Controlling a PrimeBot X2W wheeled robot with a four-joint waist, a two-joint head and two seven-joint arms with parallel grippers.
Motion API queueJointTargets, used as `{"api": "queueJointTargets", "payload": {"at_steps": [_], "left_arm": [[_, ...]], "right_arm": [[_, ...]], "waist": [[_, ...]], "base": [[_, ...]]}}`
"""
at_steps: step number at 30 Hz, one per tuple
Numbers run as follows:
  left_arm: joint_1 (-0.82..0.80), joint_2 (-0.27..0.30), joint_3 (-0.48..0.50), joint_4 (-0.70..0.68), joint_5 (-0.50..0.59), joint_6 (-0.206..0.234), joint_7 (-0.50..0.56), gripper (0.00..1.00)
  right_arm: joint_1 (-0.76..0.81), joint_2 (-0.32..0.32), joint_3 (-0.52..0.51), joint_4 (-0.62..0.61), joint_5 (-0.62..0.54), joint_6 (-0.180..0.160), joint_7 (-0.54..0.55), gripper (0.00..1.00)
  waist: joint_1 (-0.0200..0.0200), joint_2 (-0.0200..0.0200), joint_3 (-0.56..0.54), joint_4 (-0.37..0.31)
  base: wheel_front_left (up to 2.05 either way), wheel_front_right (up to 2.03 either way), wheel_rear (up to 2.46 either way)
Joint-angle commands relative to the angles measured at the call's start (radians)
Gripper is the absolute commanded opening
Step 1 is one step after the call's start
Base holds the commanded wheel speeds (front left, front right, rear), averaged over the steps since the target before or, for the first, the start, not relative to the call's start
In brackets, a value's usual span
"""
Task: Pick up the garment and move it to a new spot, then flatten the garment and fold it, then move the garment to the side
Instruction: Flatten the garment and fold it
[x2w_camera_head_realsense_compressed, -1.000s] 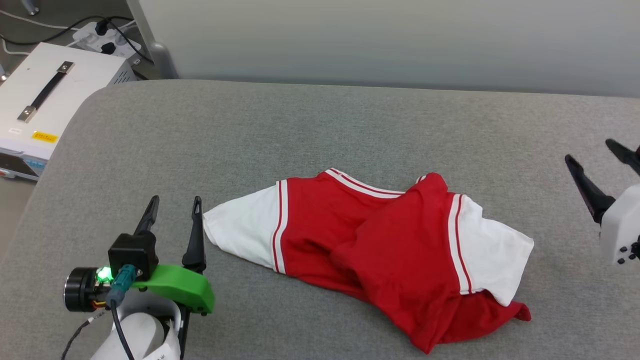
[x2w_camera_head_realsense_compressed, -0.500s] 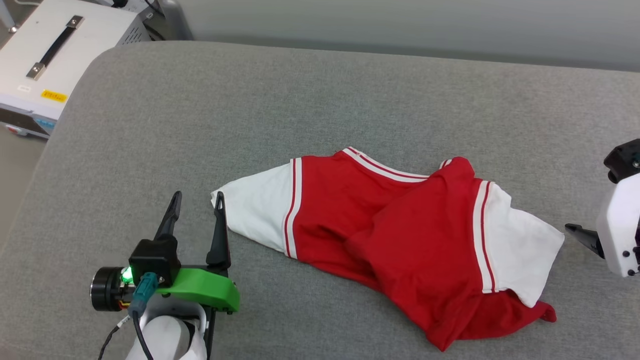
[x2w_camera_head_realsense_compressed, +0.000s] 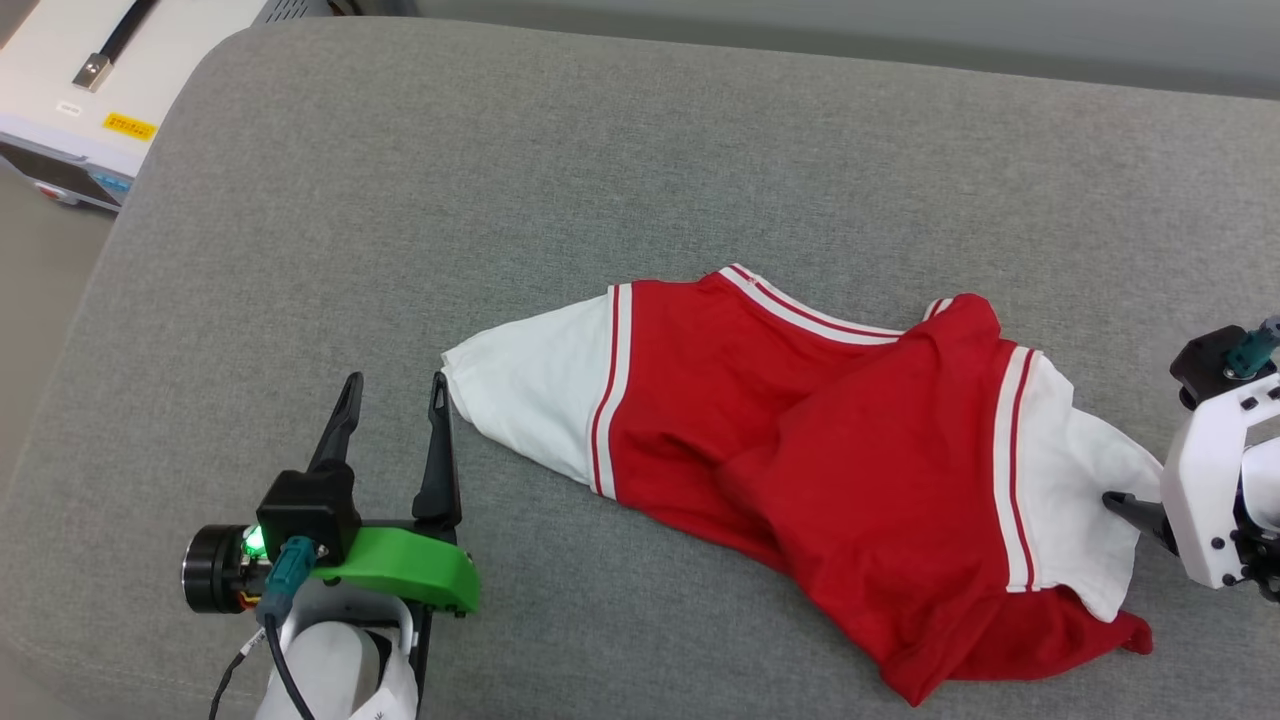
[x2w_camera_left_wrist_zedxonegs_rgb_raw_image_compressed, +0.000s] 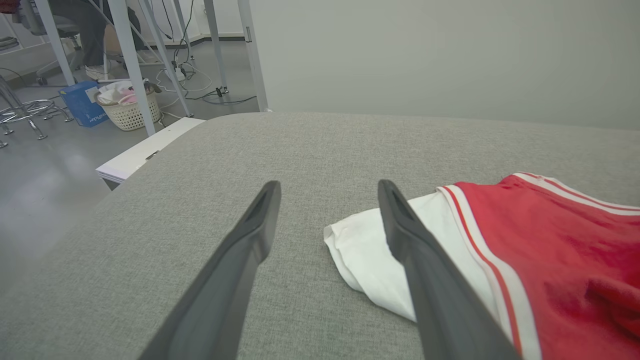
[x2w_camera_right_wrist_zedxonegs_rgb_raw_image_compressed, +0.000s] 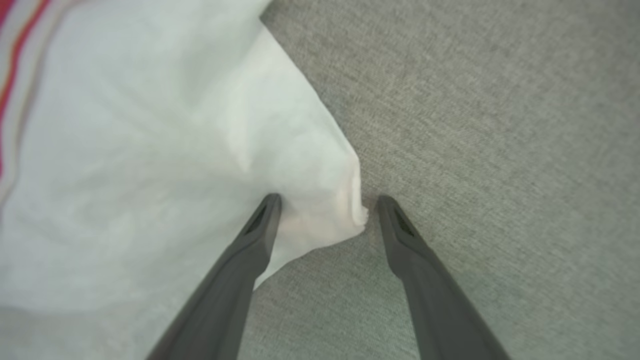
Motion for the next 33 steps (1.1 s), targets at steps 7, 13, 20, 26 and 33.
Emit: {"api": "queueJointTargets", "payload": {"at_steps": [7,13,20,26,33], "left_arm": [[-0.002,-0.021,0.050,0.020,0.040,-0.033,-0.006,1.00],[0.006,-0.029,0.073,0.035,0.060,-0.056,-0.006,1.00],[0.012,-0.040,0.091,0.038,0.076,-0.074,-0.006,1.00],[0.006,-0.051,0.096,0.044,0.089,-0.086,-0.006,1.00],[0.010,-0.057,0.107,0.060,0.100,-0.095,-0.006,1.00]], "right_arm": [[-0.024,0.012,0.019,0.052,0.017,0.001,-0.166,0.00],[-0.047,-0.025,-0.043,0.098,0.042,0.001,-0.269,0.00],[-0.027,-0.080,-0.110,0.207,0.057,0.001,-0.331,0.00],[0.000,-0.068,-0.123,0.350,0.069,0.001,-0.333,0.00],[0.000,-0.017,-0.134,0.425,0.079,0.001,-0.400,0.46]], "waist": [[0.0000,0.0000,-0.036,-0.037],[0.0000,0.0000,-0.067,-0.048],[0.0000,0.0000,-0.067,-0.044],[0.0000,0.0000,-0.049,-0.031],[0.0000,0.0000,-0.063,-0.033]], "base": [[0.00,0.00,0.00],[0.00,0.00,0.00],[0.00,0.00,0.00],[0.00,0.00,0.00],[0.00,0.00,0.00]]}}
